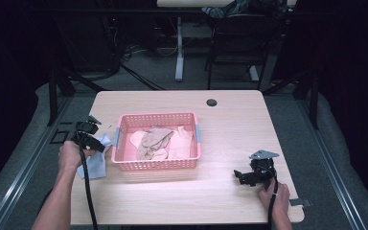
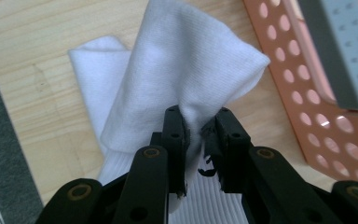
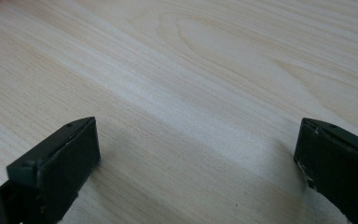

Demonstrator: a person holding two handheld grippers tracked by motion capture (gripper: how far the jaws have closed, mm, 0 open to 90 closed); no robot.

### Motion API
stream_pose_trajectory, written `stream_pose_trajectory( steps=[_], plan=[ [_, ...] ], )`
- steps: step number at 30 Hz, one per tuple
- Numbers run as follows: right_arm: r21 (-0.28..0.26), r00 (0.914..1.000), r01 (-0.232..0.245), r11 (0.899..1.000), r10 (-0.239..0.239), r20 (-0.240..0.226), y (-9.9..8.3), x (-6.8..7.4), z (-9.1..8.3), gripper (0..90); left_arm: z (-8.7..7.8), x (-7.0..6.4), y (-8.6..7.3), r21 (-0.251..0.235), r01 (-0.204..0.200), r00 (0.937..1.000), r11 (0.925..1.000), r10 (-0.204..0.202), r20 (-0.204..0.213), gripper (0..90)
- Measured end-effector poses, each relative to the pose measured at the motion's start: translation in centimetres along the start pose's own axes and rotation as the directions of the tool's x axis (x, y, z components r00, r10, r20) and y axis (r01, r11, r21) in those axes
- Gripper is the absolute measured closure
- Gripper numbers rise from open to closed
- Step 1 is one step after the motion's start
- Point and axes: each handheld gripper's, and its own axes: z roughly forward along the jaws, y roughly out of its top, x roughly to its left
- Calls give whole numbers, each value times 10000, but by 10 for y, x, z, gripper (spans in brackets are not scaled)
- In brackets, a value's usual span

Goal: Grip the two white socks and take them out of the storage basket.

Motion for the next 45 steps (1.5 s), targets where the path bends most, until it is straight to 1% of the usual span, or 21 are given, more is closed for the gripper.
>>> stream_pose_trajectory(
  steps=[4, 6, 7, 8, 9, 12, 13, 14, 17, 19, 21, 23, 24, 26, 30, 34, 36, 37, 39, 41, 45],
  plan=[
    [-5, 10000, 0, 10000, 0, 7, 0, 0, 0, 0, 11, 0, -1, -110, 122, 9999, 9999, -121, 90, 751],
    [6, 10000, 7, 10000, -7, 15, 0, 0, 0, 0, 14, 0, -1, -60, 134, 9998, 9999, -133, 111, 739],
    [-2, 10000, 1, 10000, -1, 14, 0, 0, 0, 0, 16, 0, -1, -59, 131, 9999, 9999, -131, 81, 737],
    [9, 10000, 6, 10000, -6, 11, 0, 0, 0, 0, 17, 0, 0, -23, 29, 10000, 10000, -29, -20, 733],
    [-18, 10000, -17, 10000, 17, -29, 0, 0, 0, 0, 19, 0, 0, -15, 44, 10000, 10000, -44, -39, 729],
    [-4, 10000, 3, 10000, -3, 8, 0, 0, 0, 0, 20, -1, 1, -84, 93, 10000, 9999, -93, -15, 697],
    [-3, 10000, -2, 10000, 2, 8, 0, 0, 0, 0, 20, -1, 1, -85, 120, 9999, 9999, -119, 22, 677],
    [-1, 10000, 0, 10000, 0, 7, 0, 0, 0, 0, 19, -2, 1, -66, 46, 10000, 10000, -46, 20, 648],
    [1, 10000, 2, 10000, -2, 14, 0, 0, 0, 0, 12, -2, -1, -159, -67, 10000, 9999, 68, 17, 574],
    [-23, 10000, -17, 10000, 17, -25, 0, 0, 0, 0, 6, 0, -2, -226, 46, 10000, 9997, -46, -27, 479],
    [-18, 10000, -14, 10000, 14, -29, 0, 0, 0, 0, -3, 2, -3, -548, 190, 9998, 9983, -192, -24, 380],
    [-17, 10000, -10, 10000, 10, -30, 0, 0, 0, 0, -14, 3, -5, -816, 234, 9997, 9964, -229, 64, 275],
    [-6, 10000, -1, 10000, 1, 5, 0, 0, 0, 0, -20, 3, -6, -895, 186, 9998, 9958, -188, -10, 253],
    [-24, 10000, -21, 10000, 21, -28, 0, 0, 0, 0, -31, 3, -8, -1120, 219, 9998, 9935, -222, -12, 190],
    [-25, 10000, -23, 10000, 23, -32, 0, 0, 0, 0, -50, 2, -17, -1586, 84, 9999, 9873, -99, -88, 154],
    [-3, 10000, 0, 10000, 0, 4, 0, 0, 0, 0, -64, -2, -27, -1916, 91, 9999, 9814, -112, -95, 139],
    [0, 10000, 4, 10000, -4, 19, 0, 0, 0, 0, -68, -4, -33, -2044, 19, 9998, 9789, -56, -171, 116],
    [-20, 10000, -13, 10000, 13, -19, 0, 0, 0, 0, -70, -5, -36, -2020, -35, 9998, 9794, -8, -214, 113],
    [-22, 10000, -15, 10000, 15, -29, 0, 0, 0, 0, -71, -7, -45, -2106, -22, 9997, 9776, -28, -236, 102],
    [-26, 10000, -18, 10000, 18, -27, 0, 0, 0, 0, -71, -8, -50, -2084, -116, 9996, 9780, 62, -267, 98],
    [-35, 10000, -8, 10000, 8, -23, 0, 0, 0, 0, -68, -11, -68, -2087, -153, 9990, 9778, 65, -432, 81]
  ],
)
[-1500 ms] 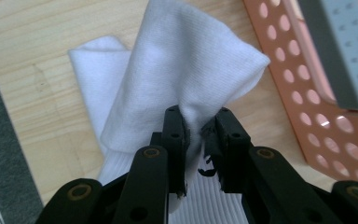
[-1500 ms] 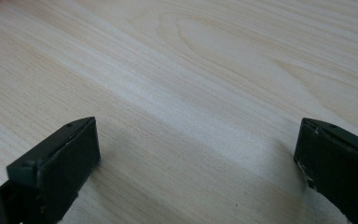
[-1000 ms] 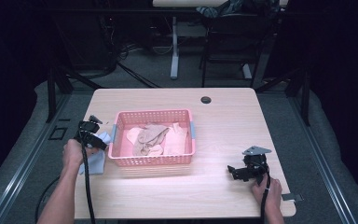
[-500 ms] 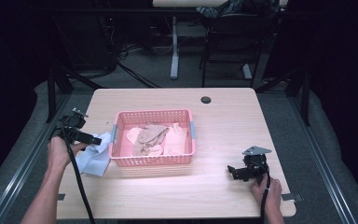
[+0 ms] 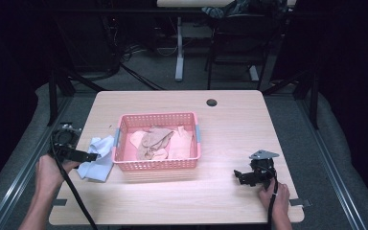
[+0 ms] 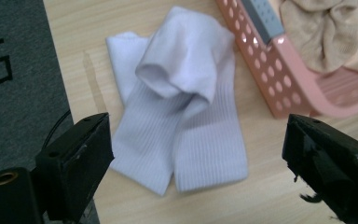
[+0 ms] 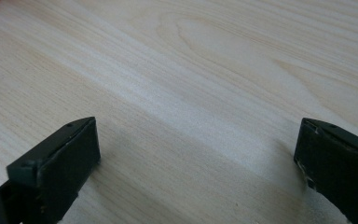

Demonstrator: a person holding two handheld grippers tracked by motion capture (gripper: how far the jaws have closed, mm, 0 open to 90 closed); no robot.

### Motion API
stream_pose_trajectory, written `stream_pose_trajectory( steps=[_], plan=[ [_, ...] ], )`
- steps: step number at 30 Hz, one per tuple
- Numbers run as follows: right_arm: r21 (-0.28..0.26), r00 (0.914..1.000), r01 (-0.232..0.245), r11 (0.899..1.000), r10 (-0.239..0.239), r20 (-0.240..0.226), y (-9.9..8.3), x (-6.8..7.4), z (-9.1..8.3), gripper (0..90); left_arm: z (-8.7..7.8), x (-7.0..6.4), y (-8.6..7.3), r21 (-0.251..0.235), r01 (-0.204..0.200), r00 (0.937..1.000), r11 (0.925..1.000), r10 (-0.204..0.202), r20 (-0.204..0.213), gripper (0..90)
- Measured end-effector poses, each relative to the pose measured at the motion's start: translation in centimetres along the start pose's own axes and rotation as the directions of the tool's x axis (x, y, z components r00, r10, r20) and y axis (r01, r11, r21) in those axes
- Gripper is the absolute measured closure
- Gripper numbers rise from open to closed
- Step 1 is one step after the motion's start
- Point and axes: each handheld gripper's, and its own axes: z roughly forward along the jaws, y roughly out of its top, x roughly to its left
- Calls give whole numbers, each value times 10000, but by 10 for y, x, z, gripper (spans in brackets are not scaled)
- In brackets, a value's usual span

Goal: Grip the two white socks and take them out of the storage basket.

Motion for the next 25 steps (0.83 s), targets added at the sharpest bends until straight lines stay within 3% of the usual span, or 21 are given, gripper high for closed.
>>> stream_pose_trajectory(
  steps=[8, 14, 19, 25],
  plan=[
    [12, 10000, 14, 10000, -14, 32, 0, 0, 0, 0, 13, -5, -42, 89, 208, 9998, 9997, -208, -43, 39],
    [8, 10000, -11, 10000, 11, 0, 0, 0, 0, 0, 31, -12, -72, 150, 283, 9989, 9995, -277, -379, 31],
    [29, 10000, -2, 10000, 2, 36, 0, 0, 0, 0, 34, -11, -82, 235, 299, 9980, 9993, -285, -561, 15],
    [33, 10000, 2, 10000, -3, 39, 0, 0, 0, 0, 31, -7, -89, -162, 567, 9970, 9983, -575, -526, 2]
  ],
)
